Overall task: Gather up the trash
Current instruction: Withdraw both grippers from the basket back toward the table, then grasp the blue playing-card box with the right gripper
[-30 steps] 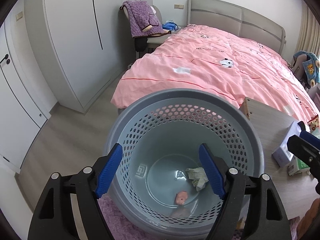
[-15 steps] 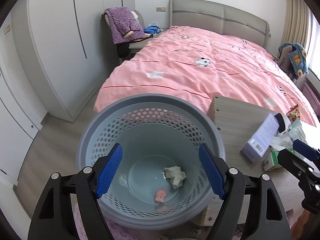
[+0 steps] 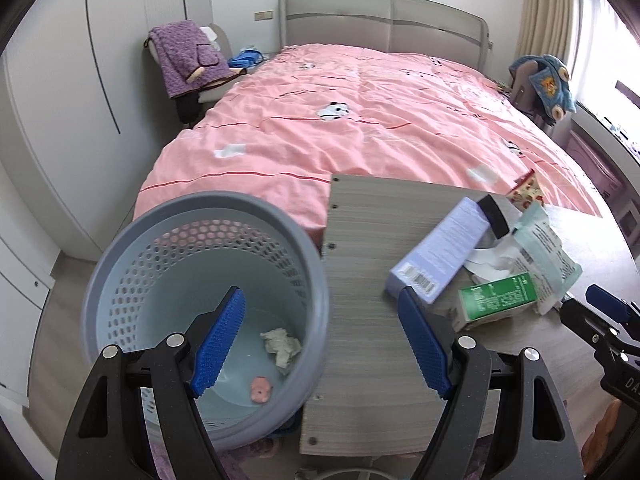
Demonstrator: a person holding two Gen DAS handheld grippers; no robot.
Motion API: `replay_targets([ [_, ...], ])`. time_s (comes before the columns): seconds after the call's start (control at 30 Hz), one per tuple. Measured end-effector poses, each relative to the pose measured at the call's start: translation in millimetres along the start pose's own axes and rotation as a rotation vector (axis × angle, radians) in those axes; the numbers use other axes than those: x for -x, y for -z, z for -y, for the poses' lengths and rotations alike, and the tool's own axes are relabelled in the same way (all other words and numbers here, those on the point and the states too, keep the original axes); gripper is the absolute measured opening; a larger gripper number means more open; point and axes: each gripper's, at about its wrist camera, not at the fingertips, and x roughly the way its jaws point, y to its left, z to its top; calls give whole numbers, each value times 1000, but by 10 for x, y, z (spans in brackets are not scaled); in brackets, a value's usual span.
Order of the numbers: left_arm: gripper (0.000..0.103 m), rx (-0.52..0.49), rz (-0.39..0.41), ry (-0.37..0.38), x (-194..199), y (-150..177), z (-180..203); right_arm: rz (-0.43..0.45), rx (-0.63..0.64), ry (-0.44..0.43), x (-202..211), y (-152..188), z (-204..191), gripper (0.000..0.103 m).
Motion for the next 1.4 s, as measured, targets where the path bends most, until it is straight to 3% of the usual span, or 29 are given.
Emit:
replay_targets([
  [0.33,75,-57,-22,31,-78,-1,402,-15,-57,124,-40,148,681,83],
  [0.73,75,-85,-32,7,-81,30,577,-68,50,113,-307,187,896,82],
  [1.23,75,-82,-32,-13,-53,31,549,-110,167,118,-591,118,769,66],
  [1.4,75,-88,-29,-9,-39,33,566,-107,188,113,-577,123,684,45],
])
